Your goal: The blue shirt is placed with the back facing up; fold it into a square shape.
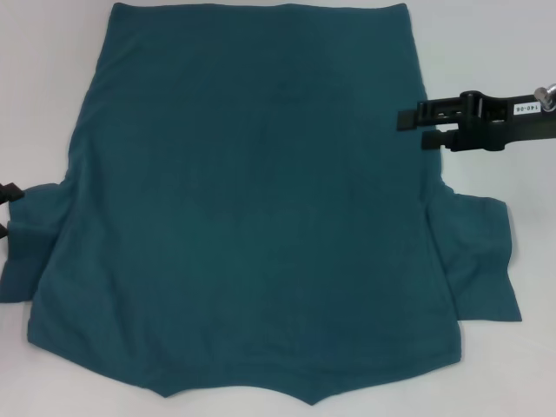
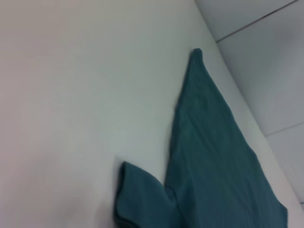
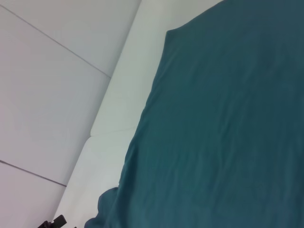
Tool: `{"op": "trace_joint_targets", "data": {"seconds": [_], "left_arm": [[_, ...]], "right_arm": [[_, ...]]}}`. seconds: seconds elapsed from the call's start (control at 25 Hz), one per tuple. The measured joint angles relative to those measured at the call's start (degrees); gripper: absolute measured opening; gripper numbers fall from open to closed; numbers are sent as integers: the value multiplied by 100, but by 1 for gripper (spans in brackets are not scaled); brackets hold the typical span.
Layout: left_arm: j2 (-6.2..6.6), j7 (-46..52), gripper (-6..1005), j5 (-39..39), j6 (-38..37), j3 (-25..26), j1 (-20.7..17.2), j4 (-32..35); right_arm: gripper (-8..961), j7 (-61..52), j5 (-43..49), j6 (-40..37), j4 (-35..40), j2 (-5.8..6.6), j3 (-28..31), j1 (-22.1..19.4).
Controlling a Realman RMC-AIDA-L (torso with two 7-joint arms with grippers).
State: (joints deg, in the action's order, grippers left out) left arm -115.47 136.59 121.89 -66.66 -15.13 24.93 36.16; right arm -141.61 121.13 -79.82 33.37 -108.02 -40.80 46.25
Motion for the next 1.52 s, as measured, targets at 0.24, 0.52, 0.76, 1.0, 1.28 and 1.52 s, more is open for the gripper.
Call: {"op": "trace_joint_targets", "data": {"seconds": [0.24, 0.52, 0.76, 1.0, 1.28, 1.52], "left_arm": [[-8, -526, 794, -46, 397, 19, 78, -227], [-4, -730, 794, -54, 677, -1, 123, -293], [-9, -799, 794, -17, 850, -118, 138, -365], [-1, -957, 790, -12, 993, -151, 216, -627], [-8, -935, 786, -10, 917, -262, 266, -661], [-12, -902, 754, -9, 904, -381, 261, -559]], "right_arm": [[760, 15, -2, 3, -10, 4, 2, -37], [760, 26, -3, 0, -14, 8, 2, -44], [760, 29, -3, 0, -15, 9, 4, -48], [760, 29, -2, 1, -15, 9, 2, -68], [760, 13, -12, -5, -15, 32, 57, -152], [760, 8, -30, -3, -15, 44, 64, -191]]}}
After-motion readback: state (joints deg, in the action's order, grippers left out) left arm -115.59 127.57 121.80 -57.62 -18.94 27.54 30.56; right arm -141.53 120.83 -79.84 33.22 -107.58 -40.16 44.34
